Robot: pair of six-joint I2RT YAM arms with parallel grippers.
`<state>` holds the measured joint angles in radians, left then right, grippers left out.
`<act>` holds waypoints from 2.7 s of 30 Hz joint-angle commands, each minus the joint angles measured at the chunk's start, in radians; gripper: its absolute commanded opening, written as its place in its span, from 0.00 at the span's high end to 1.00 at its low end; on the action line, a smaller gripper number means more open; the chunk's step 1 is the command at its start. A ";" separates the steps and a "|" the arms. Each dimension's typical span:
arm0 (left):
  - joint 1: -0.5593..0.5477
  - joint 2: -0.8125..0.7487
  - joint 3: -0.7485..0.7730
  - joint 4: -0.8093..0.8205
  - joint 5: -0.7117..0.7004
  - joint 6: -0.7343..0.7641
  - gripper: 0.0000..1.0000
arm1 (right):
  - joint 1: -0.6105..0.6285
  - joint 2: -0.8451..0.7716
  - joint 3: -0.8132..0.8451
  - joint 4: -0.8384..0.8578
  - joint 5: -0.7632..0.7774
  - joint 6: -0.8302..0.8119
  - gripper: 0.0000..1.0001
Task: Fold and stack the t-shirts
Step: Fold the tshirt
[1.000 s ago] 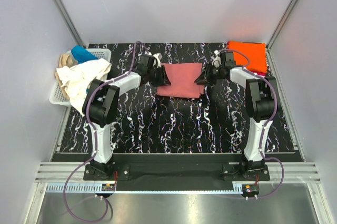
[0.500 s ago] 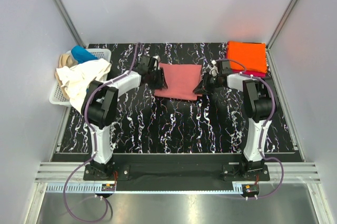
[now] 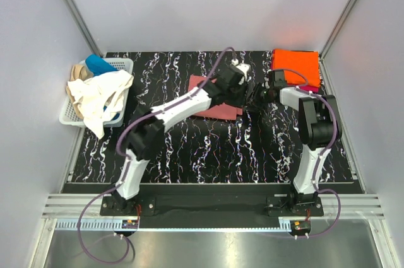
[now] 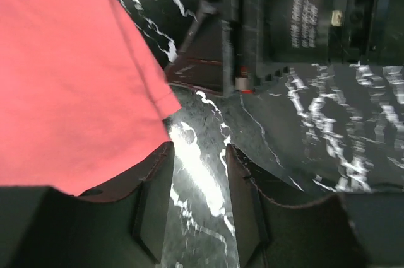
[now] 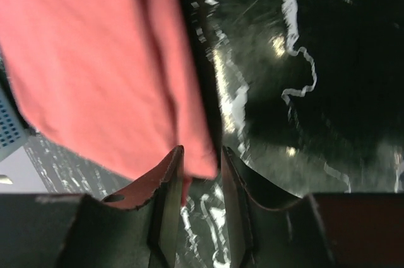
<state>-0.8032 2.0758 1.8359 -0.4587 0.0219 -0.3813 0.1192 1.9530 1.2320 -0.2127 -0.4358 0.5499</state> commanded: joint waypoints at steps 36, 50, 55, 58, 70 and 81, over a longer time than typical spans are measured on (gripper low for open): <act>-0.031 0.009 -0.121 -0.026 -0.241 0.053 0.59 | 0.082 -0.020 -0.316 0.564 -0.126 0.298 1.00; -0.036 0.122 -0.075 -0.024 -0.203 0.130 0.60 | 0.082 -0.009 -0.361 0.625 -0.126 0.343 1.00; -0.039 0.135 -0.079 -0.024 -0.201 0.136 0.60 | 0.082 0.000 -0.365 0.650 -0.135 0.361 1.00; -0.042 0.144 -0.078 -0.023 -0.206 0.142 0.63 | 0.082 0.000 -0.370 0.653 -0.132 0.361 1.00; -0.044 0.106 -0.049 -0.024 -0.186 0.124 1.00 | 0.082 0.033 -0.416 0.873 -0.211 0.468 1.00; -0.044 0.026 -0.043 -0.024 -0.158 0.101 1.00 | 0.083 0.121 -0.445 1.157 -0.231 0.617 1.00</act>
<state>-0.8406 2.1956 1.7550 -0.5228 -0.1665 -0.2630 0.2020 2.0613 0.7921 0.7902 -0.6498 1.1175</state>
